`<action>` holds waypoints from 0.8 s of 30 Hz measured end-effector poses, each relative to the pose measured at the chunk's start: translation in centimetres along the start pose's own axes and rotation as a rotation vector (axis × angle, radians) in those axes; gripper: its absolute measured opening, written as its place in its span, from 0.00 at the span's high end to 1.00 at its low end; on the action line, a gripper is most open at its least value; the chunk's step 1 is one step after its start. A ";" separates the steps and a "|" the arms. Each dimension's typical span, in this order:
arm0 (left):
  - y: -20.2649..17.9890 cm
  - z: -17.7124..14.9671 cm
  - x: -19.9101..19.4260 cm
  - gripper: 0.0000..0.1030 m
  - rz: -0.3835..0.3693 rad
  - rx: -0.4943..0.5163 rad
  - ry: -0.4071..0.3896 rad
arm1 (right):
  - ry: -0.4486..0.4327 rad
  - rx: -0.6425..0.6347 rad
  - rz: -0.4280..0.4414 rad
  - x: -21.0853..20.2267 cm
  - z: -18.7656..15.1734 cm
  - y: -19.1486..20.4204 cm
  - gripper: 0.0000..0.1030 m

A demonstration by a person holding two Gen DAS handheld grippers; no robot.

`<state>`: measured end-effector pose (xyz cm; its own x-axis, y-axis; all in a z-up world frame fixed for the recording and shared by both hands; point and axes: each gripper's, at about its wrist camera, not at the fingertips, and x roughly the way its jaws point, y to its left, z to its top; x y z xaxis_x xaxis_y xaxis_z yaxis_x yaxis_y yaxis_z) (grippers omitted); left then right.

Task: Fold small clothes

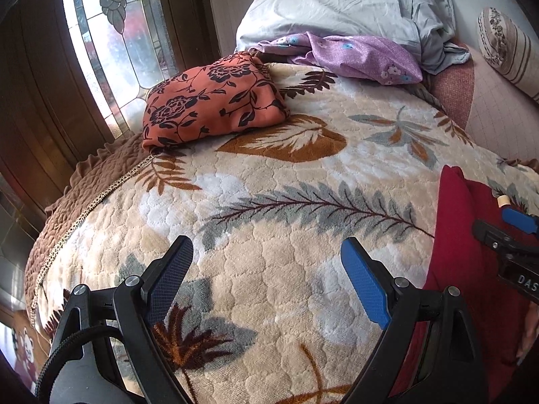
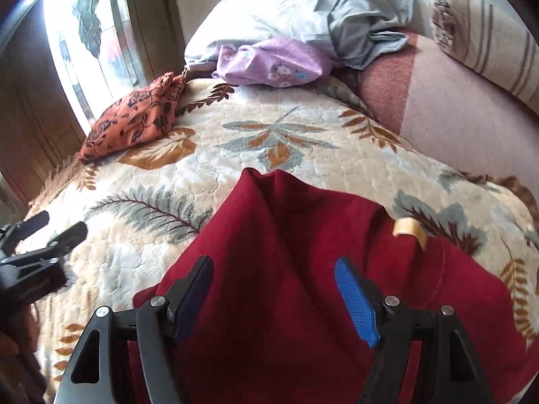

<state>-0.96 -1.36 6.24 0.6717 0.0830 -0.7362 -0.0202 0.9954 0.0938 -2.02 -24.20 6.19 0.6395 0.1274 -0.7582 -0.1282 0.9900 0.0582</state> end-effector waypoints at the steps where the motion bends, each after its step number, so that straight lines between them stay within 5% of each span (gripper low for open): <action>1: 0.1 0.0 0.0 0.13 -0.003 -0.005 -0.001 | -0.004 -0.012 -0.010 0.9 0.2 0.0 0.32; 4: 0.0 0.1 -0.1 0.13 0.001 0.004 -0.001 | 0.061 0.000 0.033 3.3 0.4 -0.5 0.84; 7: 0.1 0.2 -0.2 0.13 0.005 0.002 -0.005 | 0.074 -0.040 0.061 3.5 0.0 0.3 0.96; 21: 1.6 0.6 0.0 0.13 0.009 -0.066 -0.018 | -0.087 0.025 0.093 2.2 6.4 1.4 1.00; 22: 1.5 0.5 -0.2 0.13 -0.004 -0.065 -0.020 | -0.096 0.019 0.082 1.7 6.1 1.1 0.99; 24: 1.2 0.5 -0.4 0.13 -0.022 -0.059 -0.023 | -0.080 -0.004 0.082 1.2 5.3 0.5 0.81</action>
<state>-0.88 -0.24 6.94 0.6895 0.0605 -0.7217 -0.0485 0.9981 0.0373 2.72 -23.26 8.78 0.6855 0.2126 -0.6963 -0.1853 0.9759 0.1155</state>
